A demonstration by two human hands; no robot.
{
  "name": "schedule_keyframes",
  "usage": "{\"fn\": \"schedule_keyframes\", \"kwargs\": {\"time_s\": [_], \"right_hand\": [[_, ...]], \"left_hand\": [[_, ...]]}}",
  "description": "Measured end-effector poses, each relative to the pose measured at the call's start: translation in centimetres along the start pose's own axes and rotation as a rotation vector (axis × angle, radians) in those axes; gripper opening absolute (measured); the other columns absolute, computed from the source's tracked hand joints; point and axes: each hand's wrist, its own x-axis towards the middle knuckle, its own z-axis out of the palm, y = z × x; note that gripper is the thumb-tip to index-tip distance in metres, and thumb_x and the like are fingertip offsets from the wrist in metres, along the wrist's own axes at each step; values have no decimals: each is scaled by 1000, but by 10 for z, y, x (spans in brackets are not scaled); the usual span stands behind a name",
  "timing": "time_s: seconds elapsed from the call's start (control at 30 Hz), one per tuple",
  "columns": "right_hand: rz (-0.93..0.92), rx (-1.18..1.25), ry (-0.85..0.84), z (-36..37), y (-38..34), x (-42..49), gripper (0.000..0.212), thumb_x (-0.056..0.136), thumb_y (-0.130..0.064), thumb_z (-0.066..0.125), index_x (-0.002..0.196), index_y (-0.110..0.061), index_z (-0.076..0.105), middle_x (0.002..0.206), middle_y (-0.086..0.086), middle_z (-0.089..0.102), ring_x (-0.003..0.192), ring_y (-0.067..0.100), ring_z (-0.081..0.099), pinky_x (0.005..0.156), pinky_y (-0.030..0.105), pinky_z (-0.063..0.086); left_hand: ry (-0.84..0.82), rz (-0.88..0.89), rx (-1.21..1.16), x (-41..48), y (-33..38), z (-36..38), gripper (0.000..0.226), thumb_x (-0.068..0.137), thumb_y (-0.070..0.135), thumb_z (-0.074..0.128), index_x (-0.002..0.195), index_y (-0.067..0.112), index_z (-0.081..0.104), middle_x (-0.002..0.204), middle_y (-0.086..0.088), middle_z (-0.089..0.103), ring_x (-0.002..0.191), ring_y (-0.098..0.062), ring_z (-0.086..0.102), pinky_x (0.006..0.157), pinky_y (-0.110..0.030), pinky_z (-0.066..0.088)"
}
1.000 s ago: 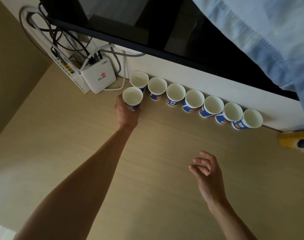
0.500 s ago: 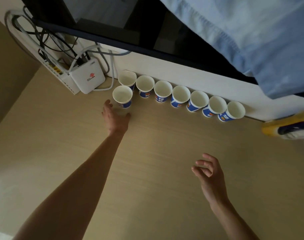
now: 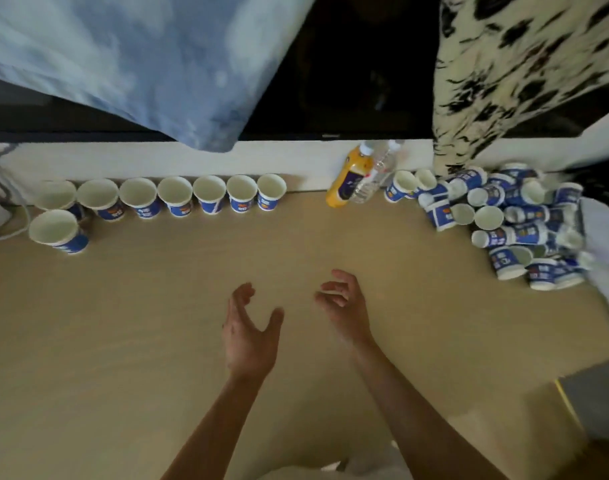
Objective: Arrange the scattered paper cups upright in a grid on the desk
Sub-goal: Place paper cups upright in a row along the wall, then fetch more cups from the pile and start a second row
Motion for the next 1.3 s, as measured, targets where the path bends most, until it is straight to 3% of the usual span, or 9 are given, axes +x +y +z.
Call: {"fn": "schedule_keyframes", "kwargs": {"time_s": [0.17, 0.3, 0.47, 0.63, 0.8, 0.93, 1.0, 1.13, 1.3], "right_hand": [[-50, 30, -3, -62, 2, 10, 50, 85, 1, 76, 127, -12, 53, 106, 15, 64, 86, 16, 64, 78, 29, 53], [-92, 56, -36, -113, 5, 28, 51, 83, 1, 77, 127, -10, 53, 107, 19, 64, 88, 15, 65, 76, 18, 53], [-113, 119, -117, -186, 18, 57, 63, 70, -26, 78, 128, -13, 56, 105, 11, 66, 94, 20, 65, 87, 34, 53], [-84, 173, -163, -279, 37, 95, 46, 85, -12, 78, 126, -19, 58, 110, 9, 66, 95, 21, 65, 83, 28, 52], [-97, 104, -123, -374, 47, 133, 44, 82, -20, 79, 121, -24, 59, 107, 3, 67, 99, 24, 67, 88, 34, 52], [-93, -6, -59, -437, 56, 166, 37, 86, -13, 77, 118, -18, 61, 107, 6, 68, 94, 21, 66, 79, 24, 50], [-96, -103, 2, -463, 65, 184, 35, 84, -12, 77, 116, -12, 62, 110, 8, 66, 98, 20, 65, 79, 25, 48], [-295, -557, 128, -506, 87, 216, 38, 75, -11, 79, 109, -9, 63, 121, 12, 56, 119, 34, 51, 99, 44, 45], [-350, -1173, -69, -532, 98, 234, 50, 81, -23, 76, 128, -16, 61, 164, 6, 24, 152, 35, 15, 115, 48, 33]], "left_hand": [[-26, 91, -56, -28, 61, 43, 54, 80, 12, 80, 128, 10, 53, 120, -1, 62, 112, -15, 56, 95, -18, 36], [-9, 112, -41, -50, 88, 87, 50, 82, 14, 79, 125, 15, 53, 120, 2, 62, 114, -16, 57, 97, -29, 42], [33, 101, -14, -84, 119, 166, 46, 84, 17, 79, 123, 20, 54, 119, 6, 63, 112, -13, 58, 95, -31, 45], [34, 68, 21, -126, 155, 261, 44, 85, 20, 78, 123, 20, 57, 118, 8, 64, 111, -9, 59, 95, -34, 49], [-14, 62, 15, -156, 196, 343, 42, 85, 17, 78, 121, 19, 58, 118, 7, 64, 111, -7, 59, 95, -37, 50], [-59, 91, 19, -170, 221, 381, 42, 86, 18, 77, 123, 22, 57, 122, 11, 62, 112, -7, 59, 94, -33, 49], [-78, 101, 25, -175, 230, 395, 42, 86, 19, 77, 123, 24, 56, 123, 12, 61, 113, -6, 59, 93, -31, 49], [-84, 92, 27, -180, 243, 419, 41, 86, 22, 77, 122, 25, 56, 125, 15, 61, 113, -6, 59, 93, -30, 49], [-99, 89, 34, -188, 254, 442, 39, 87, 22, 75, 121, 25, 57, 125, 18, 59, 113, -4, 58, 93, -31, 49]]}}
